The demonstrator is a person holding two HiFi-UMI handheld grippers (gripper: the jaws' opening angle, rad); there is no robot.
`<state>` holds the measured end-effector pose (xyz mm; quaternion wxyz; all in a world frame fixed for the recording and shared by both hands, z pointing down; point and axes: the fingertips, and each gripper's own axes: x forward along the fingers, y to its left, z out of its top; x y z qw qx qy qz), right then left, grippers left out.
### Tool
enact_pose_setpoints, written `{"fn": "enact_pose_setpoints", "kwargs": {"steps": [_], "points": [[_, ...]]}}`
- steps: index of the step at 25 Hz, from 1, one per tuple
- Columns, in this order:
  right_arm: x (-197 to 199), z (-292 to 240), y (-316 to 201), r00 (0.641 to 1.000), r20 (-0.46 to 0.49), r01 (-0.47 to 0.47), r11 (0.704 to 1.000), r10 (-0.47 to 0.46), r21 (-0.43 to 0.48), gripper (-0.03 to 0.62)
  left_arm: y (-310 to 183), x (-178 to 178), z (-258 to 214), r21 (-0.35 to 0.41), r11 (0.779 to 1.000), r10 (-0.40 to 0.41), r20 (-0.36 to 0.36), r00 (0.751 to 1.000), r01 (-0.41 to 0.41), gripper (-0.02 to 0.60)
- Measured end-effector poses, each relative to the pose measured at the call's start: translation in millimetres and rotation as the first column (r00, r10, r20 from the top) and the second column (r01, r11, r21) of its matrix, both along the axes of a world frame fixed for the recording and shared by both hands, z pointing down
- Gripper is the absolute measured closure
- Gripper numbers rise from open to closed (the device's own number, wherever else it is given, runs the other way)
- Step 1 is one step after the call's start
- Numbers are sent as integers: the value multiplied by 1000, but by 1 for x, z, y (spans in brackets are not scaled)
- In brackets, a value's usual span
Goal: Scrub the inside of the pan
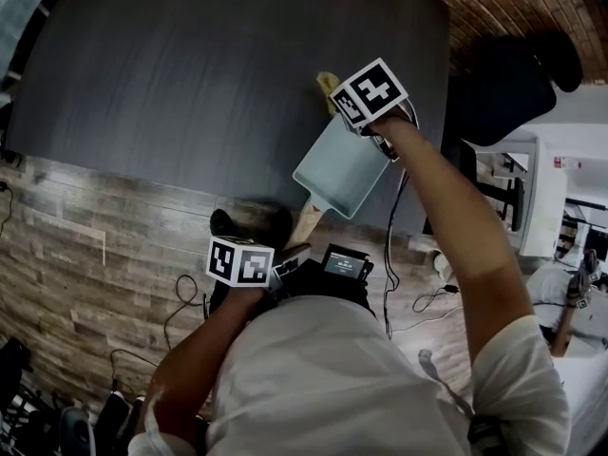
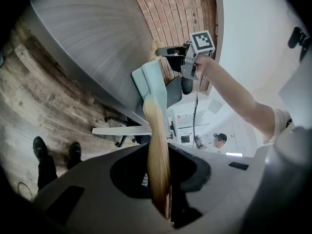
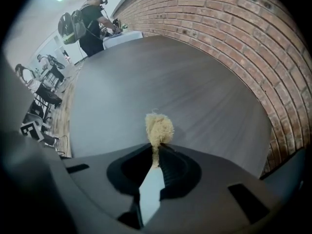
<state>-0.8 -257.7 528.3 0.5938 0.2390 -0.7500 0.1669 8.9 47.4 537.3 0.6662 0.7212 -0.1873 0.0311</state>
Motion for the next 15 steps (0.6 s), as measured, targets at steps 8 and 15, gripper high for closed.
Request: {"fn": "enact_pose_setpoints", "kwargs": {"steps": [8, 15], "points": [[10, -5, -23, 995, 69, -78, 996, 75, 41, 549, 2, 2, 1, 2, 1000, -29, 12, 999, 29, 492], [24, -5, -20, 991, 112, -80, 995, 72, 61, 549, 3, 6, 3, -5, 998, -67, 22, 998, 67, 492]]}}
